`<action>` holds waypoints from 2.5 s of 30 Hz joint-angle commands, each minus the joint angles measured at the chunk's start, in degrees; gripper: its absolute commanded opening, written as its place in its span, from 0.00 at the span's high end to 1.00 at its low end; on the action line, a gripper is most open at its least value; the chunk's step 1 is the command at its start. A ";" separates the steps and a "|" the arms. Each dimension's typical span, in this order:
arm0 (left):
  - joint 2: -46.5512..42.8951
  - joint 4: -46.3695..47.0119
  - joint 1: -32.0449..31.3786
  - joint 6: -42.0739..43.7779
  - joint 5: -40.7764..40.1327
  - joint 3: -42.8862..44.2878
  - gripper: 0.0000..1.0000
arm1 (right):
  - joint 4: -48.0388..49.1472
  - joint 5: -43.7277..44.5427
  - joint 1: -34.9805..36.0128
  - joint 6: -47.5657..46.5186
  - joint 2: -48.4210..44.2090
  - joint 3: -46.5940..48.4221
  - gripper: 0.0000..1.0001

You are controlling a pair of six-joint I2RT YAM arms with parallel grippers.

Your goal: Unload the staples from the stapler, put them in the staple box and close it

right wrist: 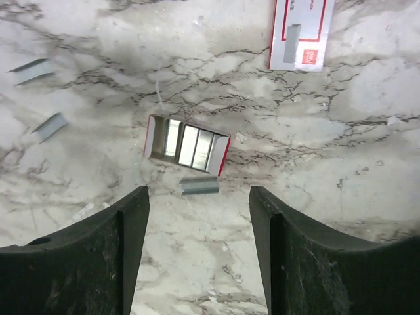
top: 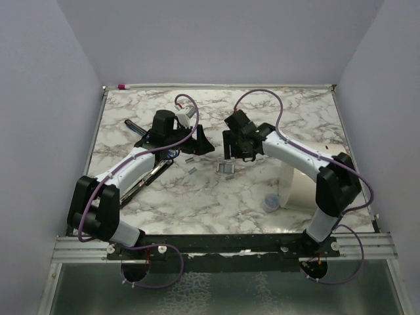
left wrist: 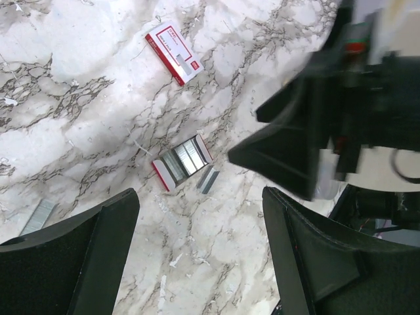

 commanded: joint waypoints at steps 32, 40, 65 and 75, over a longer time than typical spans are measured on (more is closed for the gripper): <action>-1.04 0.89 0.18 0.63 0.61 -0.30 0.21 | 6.36 -5.31 -1.60 1.92 10.42 -0.46 0.37; -1.11 0.97 0.26 0.37 0.80 -0.32 0.21 | 4.10 -4.71 -1.60 1.75 12.03 1.38 0.37; -1.19 1.24 0.25 0.11 1.05 -0.38 0.21 | -0.69 -1.79 -0.72 0.79 15.26 3.99 0.43; -1.19 1.31 0.25 0.12 1.05 -0.49 0.21 | -0.71 -1.32 -0.63 1.25 15.18 3.83 0.47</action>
